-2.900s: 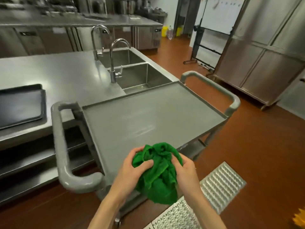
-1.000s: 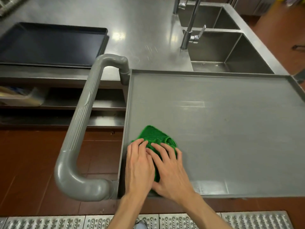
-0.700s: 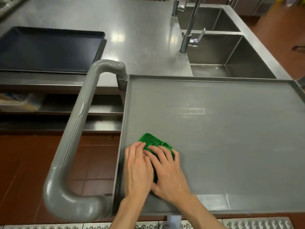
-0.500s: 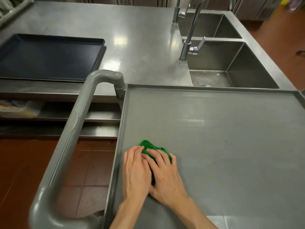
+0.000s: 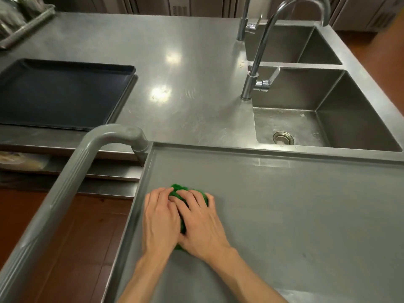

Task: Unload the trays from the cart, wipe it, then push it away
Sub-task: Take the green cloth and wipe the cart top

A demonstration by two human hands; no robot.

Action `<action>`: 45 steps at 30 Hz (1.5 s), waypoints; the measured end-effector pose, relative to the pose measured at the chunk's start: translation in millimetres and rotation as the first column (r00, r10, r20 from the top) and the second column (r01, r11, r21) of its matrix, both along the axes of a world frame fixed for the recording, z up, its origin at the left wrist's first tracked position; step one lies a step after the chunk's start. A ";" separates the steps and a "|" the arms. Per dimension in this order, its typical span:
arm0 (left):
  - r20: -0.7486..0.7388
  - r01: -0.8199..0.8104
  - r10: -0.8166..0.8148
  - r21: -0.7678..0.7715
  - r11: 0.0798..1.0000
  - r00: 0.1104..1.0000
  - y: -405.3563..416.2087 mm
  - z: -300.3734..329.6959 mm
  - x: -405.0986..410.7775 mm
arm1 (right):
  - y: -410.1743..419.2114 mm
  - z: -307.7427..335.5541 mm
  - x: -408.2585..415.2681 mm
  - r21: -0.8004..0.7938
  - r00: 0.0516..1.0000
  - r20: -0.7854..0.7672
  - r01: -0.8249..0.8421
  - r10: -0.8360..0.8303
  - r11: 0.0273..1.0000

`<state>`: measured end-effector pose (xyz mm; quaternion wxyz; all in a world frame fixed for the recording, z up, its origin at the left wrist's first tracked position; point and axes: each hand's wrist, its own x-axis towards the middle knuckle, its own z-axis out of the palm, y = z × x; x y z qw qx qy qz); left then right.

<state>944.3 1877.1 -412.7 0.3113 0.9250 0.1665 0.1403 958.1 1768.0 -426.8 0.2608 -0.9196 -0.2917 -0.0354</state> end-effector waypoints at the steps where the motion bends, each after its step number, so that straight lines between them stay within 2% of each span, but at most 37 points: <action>1: 0.016 0.009 -0.009 0.011 1.000 1.000 2.9 -0.7 11.3 | 1.4 0.5 11.9 -0.005 1.000 0.005 0.000 0.000 1.000; 7: 0.085 0.071 -0.077 0.068 0.995 0.993 17.5 -0.4 70.6 | 15.5 0.2 79.5 -0.028 0.999 0.026 0.021 -0.020 0.999; 16: 0.107 0.038 -0.043 0.052 0.998 0.993 34.6 -2.4 114.6 | 35.6 -1.0 133.2 -0.010 0.996 0.082 0.016 -0.016 1.000; 21: 0.114 0.004 -0.006 0.018 1.000 0.993 31.6 -4.3 116.4 | 41.7 -2.7 133.4 -0.018 0.993 0.112 0.050 -0.048 0.999; 26: 0.145 -0.004 0.003 0.001 1.000 0.989 28.4 -6.5 120.8 | 38.0 2.1 132.0 -0.068 0.997 0.074 0.034 -0.029 0.997; 37: 0.216 0.024 -0.019 -0.021 0.999 0.976 -19.4 -5.2 120.5 | -11.5 3.2 131.0 -0.087 0.995 0.104 0.023 -0.014 0.996; 42: 0.244 0.031 -0.035 0.022 0.999 0.969 -39.3 -5.5 117.7 | -36.1 3.4 129.8 -0.095 0.996 0.094 0.012 -0.003 0.995; 45: 0.204 0.042 -0.054 0.067 0.997 0.978 -53.3 -6.0 113.3 | -50.4 0.6 124.9 -0.091 0.996 0.087 0.014 -0.006 0.996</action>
